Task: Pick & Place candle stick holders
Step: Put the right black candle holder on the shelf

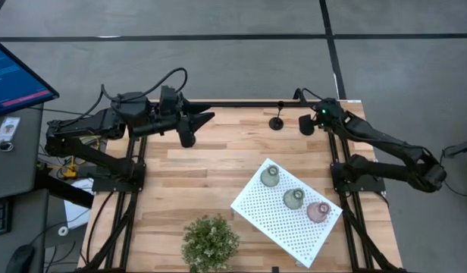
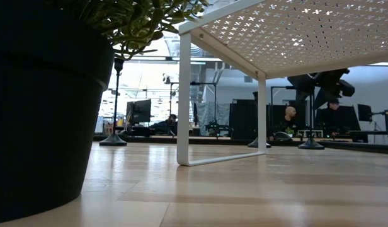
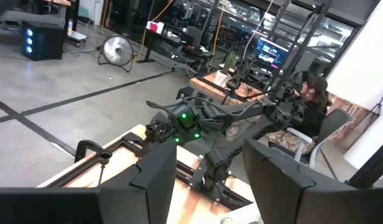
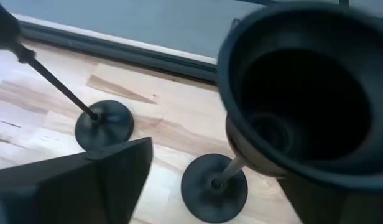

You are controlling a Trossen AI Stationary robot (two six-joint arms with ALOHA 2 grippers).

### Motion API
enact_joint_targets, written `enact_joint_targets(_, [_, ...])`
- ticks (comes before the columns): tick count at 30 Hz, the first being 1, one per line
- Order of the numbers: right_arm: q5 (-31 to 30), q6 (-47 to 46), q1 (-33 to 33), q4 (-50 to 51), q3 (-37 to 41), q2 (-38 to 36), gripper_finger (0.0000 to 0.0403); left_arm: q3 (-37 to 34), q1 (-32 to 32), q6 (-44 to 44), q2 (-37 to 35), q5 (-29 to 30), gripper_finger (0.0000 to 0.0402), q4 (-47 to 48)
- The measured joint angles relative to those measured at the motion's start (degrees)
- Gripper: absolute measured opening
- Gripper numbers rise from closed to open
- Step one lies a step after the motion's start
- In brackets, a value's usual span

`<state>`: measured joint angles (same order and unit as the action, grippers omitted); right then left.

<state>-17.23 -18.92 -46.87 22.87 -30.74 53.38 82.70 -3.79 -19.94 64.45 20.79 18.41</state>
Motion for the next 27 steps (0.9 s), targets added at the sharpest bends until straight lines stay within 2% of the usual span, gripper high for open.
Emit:
enact_joint_targets(4, [0.7,1.0,-0.8,0.2,0.0,1.0,0.0220,0.0,0.0,0.2,0.0,0.5,0.0176,0.0])
enact_joint_targets(10, [1.5,5.1,-0.9,0.2,0.0,1.8,0.0039,0.0,0.7,0.2,0.0,0.7,0.0164,0.0])
enact_joint_targets(11, [1.8,6.2,-0.9,0.2,0.0,1.8,0.0021,0.0,0.9,0.2,0.0,0.6,0.0162,0.0])
enact_joint_targets(19, [2.2,6.9,-0.8,2.0,-1.2,0.1,0.0009,0.0,1.3,0.2,0.0,0.6,0.0151,0.0])
enact_joint_targets(23, [1.8,9.2,-0.8,6.7,-7.8,-3.3,0.0006,0.0,1.3,0.2,-0.5,0.6,0.0147,0.0])
enact_joint_targets(27, [0.1,13.6,-0.6,14.3,-19.5,-5.5,0.0006,0.1,1.3,0.2,-1.2,0.4,0.0148,0.0])
